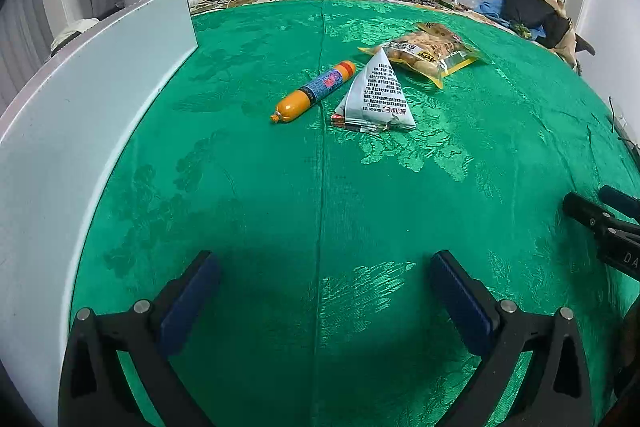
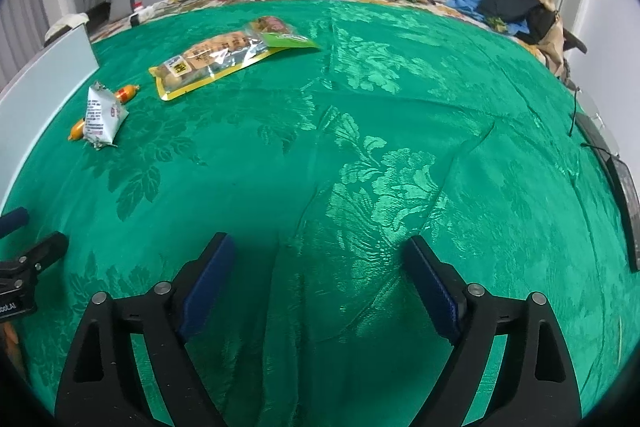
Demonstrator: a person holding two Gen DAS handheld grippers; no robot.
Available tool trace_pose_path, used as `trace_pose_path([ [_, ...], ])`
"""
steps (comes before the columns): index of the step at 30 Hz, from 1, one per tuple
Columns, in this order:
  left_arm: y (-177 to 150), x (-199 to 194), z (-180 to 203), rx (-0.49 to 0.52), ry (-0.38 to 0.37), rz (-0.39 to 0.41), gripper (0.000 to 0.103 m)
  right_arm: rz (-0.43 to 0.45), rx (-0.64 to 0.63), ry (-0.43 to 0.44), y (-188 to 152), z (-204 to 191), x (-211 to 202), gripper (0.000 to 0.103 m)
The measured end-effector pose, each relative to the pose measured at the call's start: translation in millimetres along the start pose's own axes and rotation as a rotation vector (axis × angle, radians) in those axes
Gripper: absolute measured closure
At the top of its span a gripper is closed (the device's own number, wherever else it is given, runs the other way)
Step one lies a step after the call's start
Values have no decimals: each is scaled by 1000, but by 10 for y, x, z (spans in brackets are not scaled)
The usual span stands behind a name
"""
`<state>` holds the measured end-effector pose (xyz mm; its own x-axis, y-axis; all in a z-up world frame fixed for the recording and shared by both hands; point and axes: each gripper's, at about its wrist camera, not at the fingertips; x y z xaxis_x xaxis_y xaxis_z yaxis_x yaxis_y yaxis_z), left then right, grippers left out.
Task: Organize snacks
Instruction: 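Return the left tool over the bedspread and aim at the sausage stick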
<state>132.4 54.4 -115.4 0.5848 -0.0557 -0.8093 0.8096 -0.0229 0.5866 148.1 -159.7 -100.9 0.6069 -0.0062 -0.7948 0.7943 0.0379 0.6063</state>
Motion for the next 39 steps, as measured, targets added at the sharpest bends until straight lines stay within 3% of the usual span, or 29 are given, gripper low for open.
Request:
trace_pose_path([
  [39,7,2,-4,-1,-1,1,0,0,3,5,-1,27,8,11],
])
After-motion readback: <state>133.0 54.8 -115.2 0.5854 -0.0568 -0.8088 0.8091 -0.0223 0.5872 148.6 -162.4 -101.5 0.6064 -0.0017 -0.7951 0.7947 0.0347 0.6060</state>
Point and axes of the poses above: each gripper's, at about its wrist camera, not at the fingertips, and x roughly the way its jaws point, z to its right, y to its top, and after that the axes turned 2 degrees about -x, right-handed
